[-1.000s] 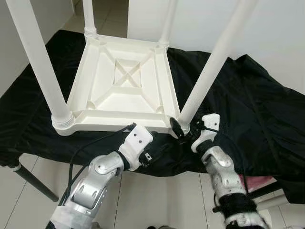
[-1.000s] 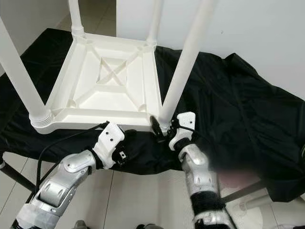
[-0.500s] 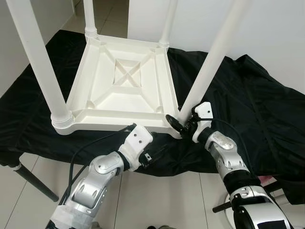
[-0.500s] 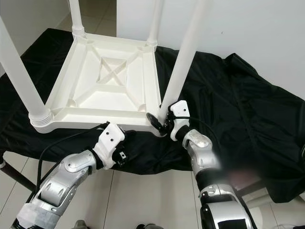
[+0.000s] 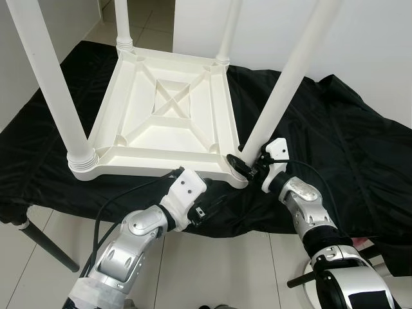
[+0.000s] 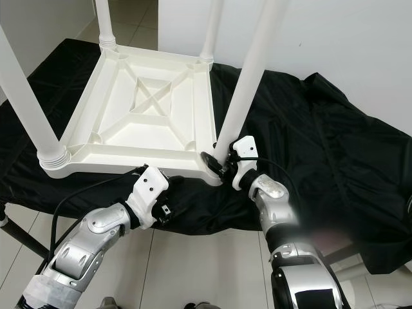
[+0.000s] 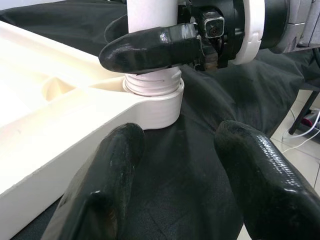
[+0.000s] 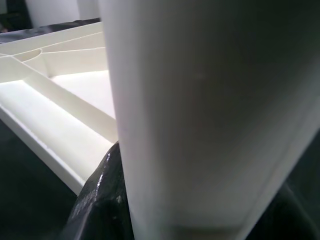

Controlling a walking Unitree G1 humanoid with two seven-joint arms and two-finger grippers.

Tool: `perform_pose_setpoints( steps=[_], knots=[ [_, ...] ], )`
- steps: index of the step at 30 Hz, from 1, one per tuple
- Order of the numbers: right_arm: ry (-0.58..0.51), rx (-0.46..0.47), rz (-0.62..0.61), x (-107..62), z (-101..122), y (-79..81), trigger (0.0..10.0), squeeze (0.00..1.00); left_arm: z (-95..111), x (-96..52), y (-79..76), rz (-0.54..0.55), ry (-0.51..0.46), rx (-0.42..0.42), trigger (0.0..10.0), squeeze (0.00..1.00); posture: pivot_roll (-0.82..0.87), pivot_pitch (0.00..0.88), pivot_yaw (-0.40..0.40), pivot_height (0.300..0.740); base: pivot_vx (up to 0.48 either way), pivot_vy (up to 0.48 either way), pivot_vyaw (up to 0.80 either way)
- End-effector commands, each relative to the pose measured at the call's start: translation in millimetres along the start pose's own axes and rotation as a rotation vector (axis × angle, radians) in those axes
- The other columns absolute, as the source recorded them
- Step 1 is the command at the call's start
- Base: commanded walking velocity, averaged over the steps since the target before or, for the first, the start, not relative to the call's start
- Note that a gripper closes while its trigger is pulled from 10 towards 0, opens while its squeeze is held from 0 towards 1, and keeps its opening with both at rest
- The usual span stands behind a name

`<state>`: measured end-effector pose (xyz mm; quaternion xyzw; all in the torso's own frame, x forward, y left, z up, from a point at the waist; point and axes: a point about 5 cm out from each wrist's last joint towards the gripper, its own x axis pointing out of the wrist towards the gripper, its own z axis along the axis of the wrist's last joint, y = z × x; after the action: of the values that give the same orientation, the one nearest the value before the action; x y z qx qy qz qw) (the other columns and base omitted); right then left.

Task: Building children table

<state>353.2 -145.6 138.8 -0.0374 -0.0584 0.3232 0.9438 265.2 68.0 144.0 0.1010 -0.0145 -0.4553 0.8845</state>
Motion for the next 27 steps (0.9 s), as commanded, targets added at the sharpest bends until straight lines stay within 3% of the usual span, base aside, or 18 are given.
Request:
perform_pose_setpoints(
  steps=[1,11,12,18,19,22,25,27],
  knots=[
    [0.086,0.007,-0.076,-8.2,-15,-3.2,10.0,0.00,-2,1.0,-4.9,-0.003,0.010,0.003,10.0,0.00,0.10,0.073,-0.150,0.740,0.000,0.000,0.00],
    [0.116,0.118,-0.364,-8.8,-20,-3.6,10.0,0.00,-3,2.3,-8.1,-0.014,0.008,0.000,10.0,0.00,0.10,0.066,-0.154,0.740,0.000,0.000,0.00],
    [0.113,0.136,-0.467,-9.7,-20,3.2,10.0,0.00,-3,2.2,-8.4,-0.018,0.009,-0.001,10.0,0.00,0.10,0.064,-0.153,0.740,0.000,0.000,0.00],
    [0.120,0.159,-0.624,-11.8,-20,16.8,10.0,0.00,-3,2.5,-9.1,-0.025,0.010,-0.002,10.0,0.00,0.09,0.063,-0.155,0.740,0.000,0.000,0.00],
    [0.116,0.181,-0.710,-12.3,-17,25.4,10.0,0.00,-3,2.9,-9.3,-0.028,0.011,-0.002,10.0,0.00,0.09,0.061,-0.156,0.740,0.000,0.000,0.00],
    [0.110,0.189,-0.749,-12.6,-16,28.7,10.0,0.00,-3,3.1,-9.4,-0.029,0.011,-0.002,10.0,0.00,0.09,0.061,-0.156,0.740,0.000,0.000,0.00],
    [0.088,0.220,-0.843,-12.7,-11,42.9,10.0,0.00,-3,3.6,-9.6,-0.032,0.010,-0.001,10.0,0.00,0.10,0.057,-0.154,0.740,0.000,0.000,0.00],
    [0.090,0.230,-0.834,-11.4,-11,47.2,10.0,0.00,-3,3.5,-9.5,-0.033,0.010,0.000,10.0,0.00,0.10,0.057,-0.153,0.740,0.000,0.000,0.00]
  ],
)
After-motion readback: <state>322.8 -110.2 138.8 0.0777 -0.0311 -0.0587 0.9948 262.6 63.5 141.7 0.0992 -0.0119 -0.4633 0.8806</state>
